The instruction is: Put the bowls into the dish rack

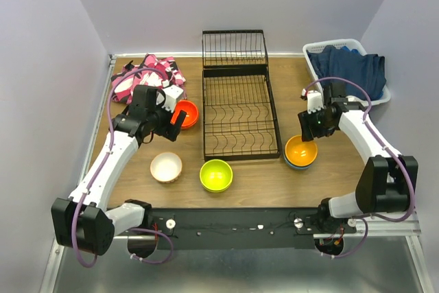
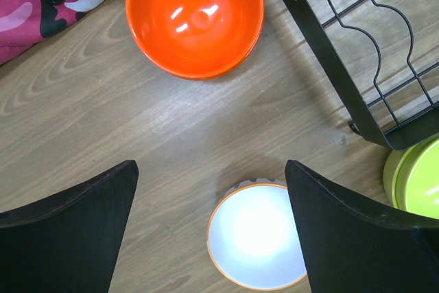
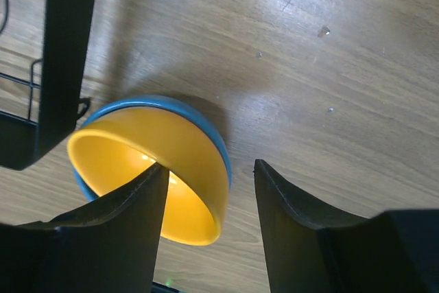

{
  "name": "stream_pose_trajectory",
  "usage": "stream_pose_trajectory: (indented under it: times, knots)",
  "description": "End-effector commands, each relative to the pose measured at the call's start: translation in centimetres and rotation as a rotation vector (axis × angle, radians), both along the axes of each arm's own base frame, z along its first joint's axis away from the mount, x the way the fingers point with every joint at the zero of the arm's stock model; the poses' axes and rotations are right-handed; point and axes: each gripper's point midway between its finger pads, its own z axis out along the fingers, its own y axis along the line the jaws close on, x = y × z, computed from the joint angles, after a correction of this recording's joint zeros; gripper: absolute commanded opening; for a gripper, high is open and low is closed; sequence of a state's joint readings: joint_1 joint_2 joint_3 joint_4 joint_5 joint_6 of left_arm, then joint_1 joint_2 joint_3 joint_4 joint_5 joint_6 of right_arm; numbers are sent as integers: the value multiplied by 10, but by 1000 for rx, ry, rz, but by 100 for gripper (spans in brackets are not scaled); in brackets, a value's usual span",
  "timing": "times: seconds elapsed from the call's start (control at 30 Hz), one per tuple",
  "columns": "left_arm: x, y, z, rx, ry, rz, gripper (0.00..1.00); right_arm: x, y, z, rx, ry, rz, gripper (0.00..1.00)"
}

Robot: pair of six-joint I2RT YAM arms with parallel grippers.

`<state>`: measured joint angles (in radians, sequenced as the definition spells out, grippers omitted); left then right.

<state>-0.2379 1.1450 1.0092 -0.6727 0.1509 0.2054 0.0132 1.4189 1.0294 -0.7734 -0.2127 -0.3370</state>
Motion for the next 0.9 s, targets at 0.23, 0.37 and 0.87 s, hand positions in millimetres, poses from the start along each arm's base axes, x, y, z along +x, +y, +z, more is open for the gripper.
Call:
stream_pose_trajectory:
  times: [0.23, 0.37, 0.87]
  knots:
    - [11, -9, 6, -34, -4, -6, 98, 0, -10, 7, -74, -12, 95, 43]
    - [11, -11, 5, -40, -2, -10, 98, -4, -9, 8, -71, -2, 105, 20]
    - [7, -24, 11, -75, -20, -78, 98, -8, 5, 77, -4, -136, 149, 43]
